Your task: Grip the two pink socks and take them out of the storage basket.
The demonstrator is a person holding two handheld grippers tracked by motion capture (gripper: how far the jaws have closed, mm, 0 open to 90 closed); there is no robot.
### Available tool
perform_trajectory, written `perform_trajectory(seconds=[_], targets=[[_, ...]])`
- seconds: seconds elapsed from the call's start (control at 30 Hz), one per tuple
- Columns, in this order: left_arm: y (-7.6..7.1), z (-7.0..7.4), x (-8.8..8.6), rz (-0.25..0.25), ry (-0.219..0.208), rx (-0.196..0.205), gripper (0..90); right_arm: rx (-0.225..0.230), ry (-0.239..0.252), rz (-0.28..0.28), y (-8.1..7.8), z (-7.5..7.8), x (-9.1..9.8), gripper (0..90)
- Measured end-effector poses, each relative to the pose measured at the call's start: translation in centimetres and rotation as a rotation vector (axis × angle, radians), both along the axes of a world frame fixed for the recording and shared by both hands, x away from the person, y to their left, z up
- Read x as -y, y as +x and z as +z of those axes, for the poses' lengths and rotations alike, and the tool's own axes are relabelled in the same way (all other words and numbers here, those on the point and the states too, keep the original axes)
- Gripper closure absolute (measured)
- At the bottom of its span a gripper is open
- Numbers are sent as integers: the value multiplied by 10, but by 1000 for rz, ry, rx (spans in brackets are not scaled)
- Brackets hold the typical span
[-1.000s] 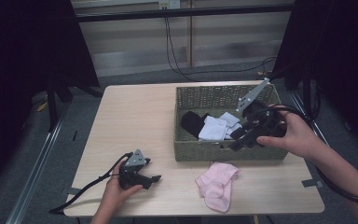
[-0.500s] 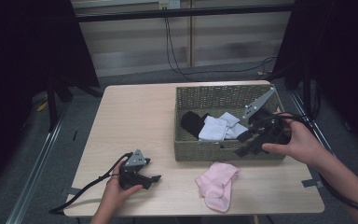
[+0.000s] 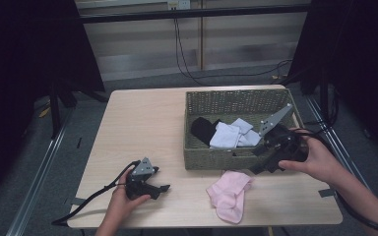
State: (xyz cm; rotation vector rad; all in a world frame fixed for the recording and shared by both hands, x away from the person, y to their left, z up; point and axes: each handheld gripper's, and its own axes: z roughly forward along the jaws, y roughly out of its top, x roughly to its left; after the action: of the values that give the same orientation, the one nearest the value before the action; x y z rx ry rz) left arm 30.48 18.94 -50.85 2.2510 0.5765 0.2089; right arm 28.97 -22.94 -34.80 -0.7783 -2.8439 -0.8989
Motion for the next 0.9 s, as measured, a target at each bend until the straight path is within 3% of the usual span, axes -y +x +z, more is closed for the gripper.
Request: perform_trajectory(seconds=[0.17,0.33,0.67,0.9], targets=[[0,0,0,0,0,0,197,5,-23,0,-3,-8,3,299],[0,0,0,0,0,0,197,-4,-12,2,-5,-20,7,297],[0,0,0,0,1,0,197,21,-7,-20,-8,-42,15,281],[0,0,0,0,0,0,198,31,-26,-32,-11,-64,19,257]])
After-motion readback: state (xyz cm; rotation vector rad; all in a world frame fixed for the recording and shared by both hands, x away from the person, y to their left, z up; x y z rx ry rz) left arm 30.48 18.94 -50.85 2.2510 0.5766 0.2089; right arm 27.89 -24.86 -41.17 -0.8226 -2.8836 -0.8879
